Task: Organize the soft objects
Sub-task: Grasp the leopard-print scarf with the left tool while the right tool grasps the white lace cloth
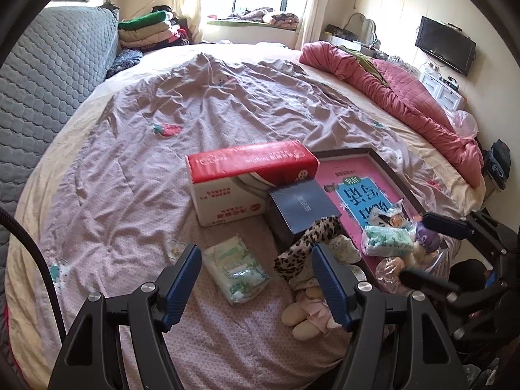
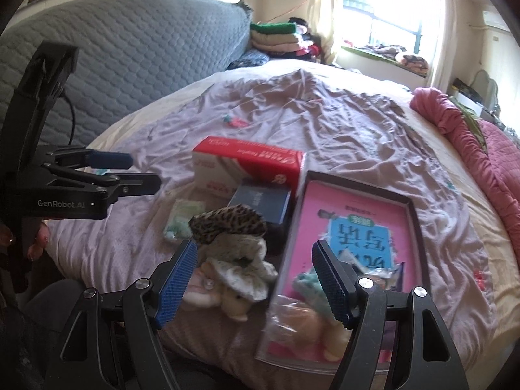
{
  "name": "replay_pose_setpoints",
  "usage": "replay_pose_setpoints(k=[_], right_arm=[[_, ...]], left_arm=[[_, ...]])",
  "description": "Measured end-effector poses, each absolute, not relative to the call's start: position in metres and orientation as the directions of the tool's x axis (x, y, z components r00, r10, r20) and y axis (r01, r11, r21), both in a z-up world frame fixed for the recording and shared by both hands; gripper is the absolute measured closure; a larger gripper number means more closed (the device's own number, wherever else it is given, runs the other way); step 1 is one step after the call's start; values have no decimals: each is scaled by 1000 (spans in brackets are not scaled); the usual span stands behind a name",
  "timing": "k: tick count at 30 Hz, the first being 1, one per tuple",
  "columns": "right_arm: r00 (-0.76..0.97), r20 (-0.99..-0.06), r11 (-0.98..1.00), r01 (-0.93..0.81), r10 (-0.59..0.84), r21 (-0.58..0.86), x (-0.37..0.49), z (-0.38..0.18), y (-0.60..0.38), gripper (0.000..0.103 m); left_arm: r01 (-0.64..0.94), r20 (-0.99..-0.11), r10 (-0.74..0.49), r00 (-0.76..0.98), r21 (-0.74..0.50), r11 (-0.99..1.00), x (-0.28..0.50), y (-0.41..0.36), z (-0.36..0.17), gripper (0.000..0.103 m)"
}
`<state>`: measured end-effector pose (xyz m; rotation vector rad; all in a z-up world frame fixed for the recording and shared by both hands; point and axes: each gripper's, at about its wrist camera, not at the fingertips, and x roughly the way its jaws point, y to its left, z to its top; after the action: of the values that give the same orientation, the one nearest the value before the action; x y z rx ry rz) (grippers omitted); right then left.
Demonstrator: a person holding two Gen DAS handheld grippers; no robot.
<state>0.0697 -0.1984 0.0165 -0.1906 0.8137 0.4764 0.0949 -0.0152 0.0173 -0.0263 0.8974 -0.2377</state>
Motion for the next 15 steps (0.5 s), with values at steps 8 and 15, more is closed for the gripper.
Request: replay_pose_setpoints(k=[8, 15], right_arm=[[553, -771, 865, -501, 316, -5, 78, -11, -180, 28], [545, -787, 876, -483, 289, -13, 87, -24, -183, 28]], left_arm=[[247, -796, -269, 542, -155, 956, 106, -31, -10, 33], [263, -828, -272, 491, -157, 952, 123, -43, -35, 33]])
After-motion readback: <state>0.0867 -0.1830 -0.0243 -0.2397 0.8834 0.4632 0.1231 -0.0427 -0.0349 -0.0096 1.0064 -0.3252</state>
